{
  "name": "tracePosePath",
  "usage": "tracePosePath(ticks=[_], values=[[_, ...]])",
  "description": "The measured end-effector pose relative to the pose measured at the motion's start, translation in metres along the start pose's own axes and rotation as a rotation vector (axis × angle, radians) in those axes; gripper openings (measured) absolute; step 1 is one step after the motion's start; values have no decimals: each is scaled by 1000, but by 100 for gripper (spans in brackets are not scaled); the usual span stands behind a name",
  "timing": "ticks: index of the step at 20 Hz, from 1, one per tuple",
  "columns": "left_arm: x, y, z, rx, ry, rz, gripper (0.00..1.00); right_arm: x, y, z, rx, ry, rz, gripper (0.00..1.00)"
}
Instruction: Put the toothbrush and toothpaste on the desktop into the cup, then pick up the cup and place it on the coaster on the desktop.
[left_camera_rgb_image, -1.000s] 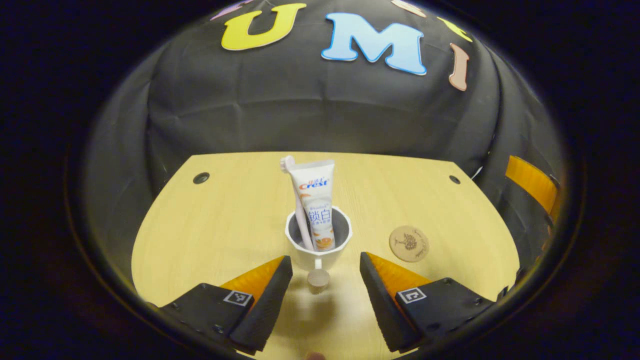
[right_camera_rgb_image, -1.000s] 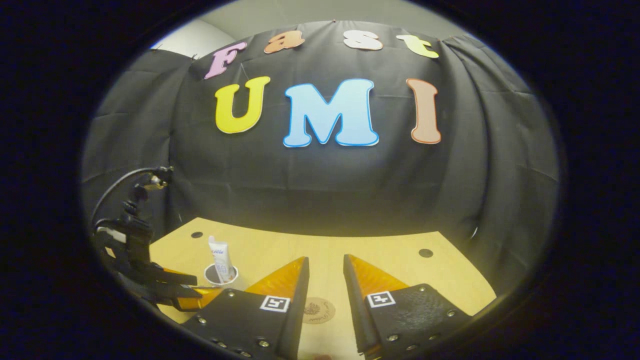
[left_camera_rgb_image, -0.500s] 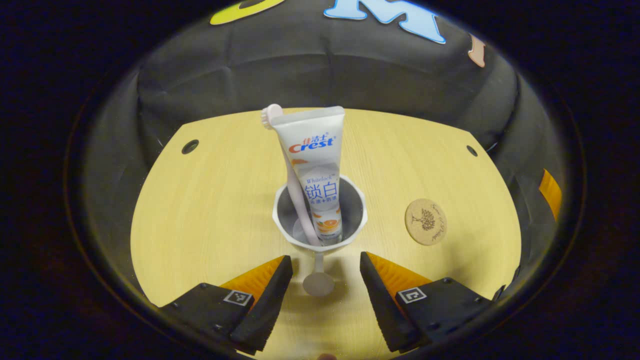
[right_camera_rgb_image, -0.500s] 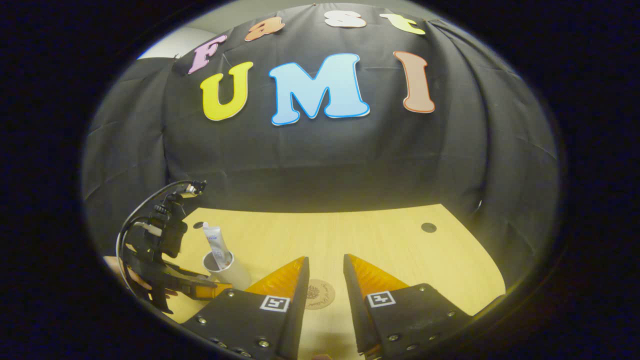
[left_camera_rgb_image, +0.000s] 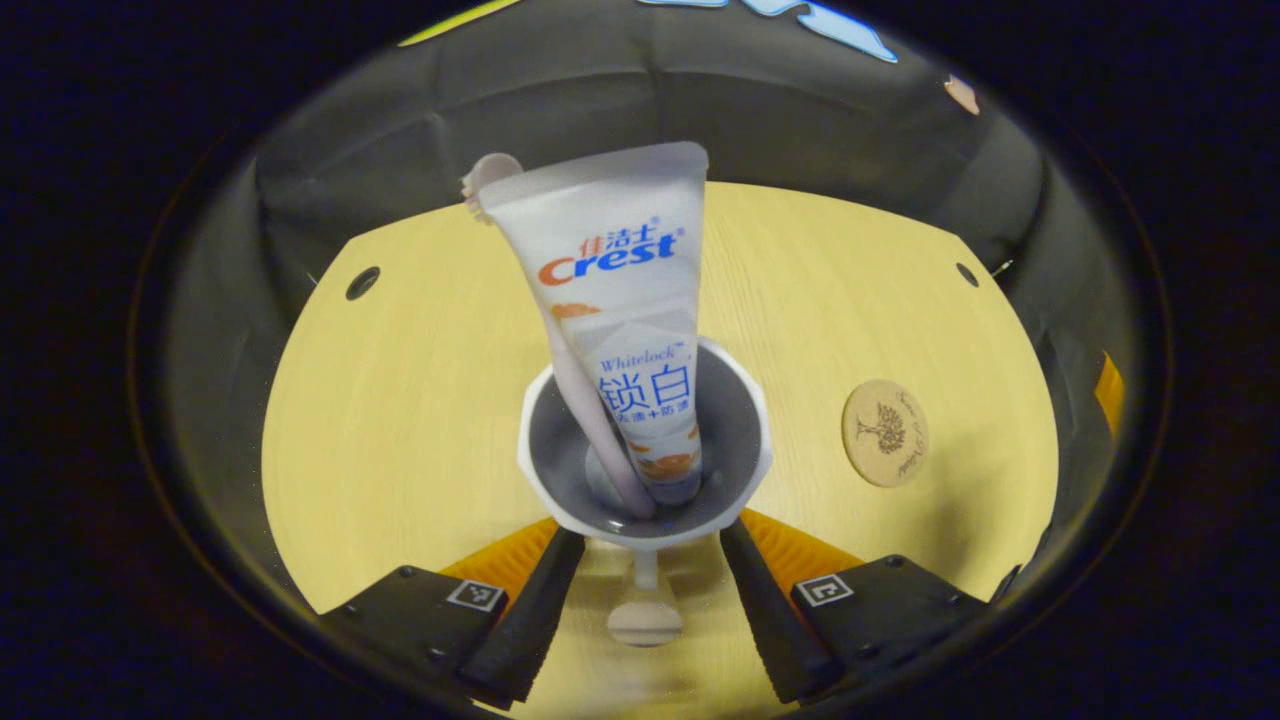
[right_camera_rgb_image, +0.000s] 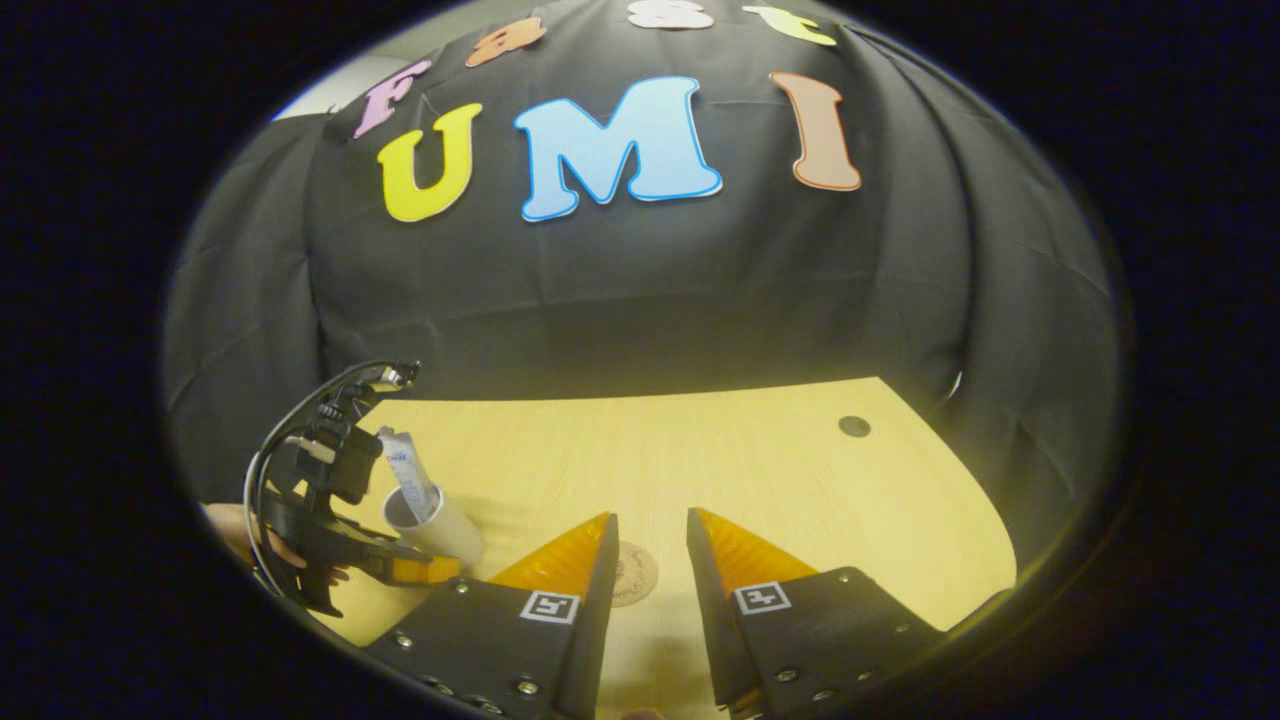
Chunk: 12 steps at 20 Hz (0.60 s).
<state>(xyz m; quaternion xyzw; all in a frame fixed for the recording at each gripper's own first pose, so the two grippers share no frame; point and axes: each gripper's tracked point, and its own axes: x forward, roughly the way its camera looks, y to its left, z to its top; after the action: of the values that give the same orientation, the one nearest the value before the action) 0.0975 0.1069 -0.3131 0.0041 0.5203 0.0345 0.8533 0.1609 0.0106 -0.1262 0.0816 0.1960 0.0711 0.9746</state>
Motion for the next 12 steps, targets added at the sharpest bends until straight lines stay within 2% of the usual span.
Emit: tracePosePath(ticks=[2, 4, 6, 7, 8, 9, 10, 11, 12], values=[[4, 2, -1, 0, 9, 7, 89, 2, -3, -3, 2, 7, -7, 41], [7, 1, -3, 0, 19, 3, 77, 6, -5, -6, 0, 21, -12, 41], [7, 2, -4, 7, 25, 3, 74, 9, -7, -8, 3, 35, -18, 41], [8, 1, -4, 9, 28, 1, 64, 10, -6, -9, 8, 39, -19, 41], [9, 0, -6, 4, 31, -8, 69, 11, -6, -9, 13, 41, -19, 41], [11, 3, -6, -3, 34, 4, 51, 13, -6, -9, 16, 43, -20, 41], [10, 2, -7, -5, 37, -3, 41, 15, -5, -9, 20, 46, -19, 41], [9, 4, -8, -13, 35, 1, 36, 16, -4, -10, 22, 51, -17, 41], [15, 4, -8, -7, 34, 2, 38, 16, -5, -11, 21, 56, -17, 41]])
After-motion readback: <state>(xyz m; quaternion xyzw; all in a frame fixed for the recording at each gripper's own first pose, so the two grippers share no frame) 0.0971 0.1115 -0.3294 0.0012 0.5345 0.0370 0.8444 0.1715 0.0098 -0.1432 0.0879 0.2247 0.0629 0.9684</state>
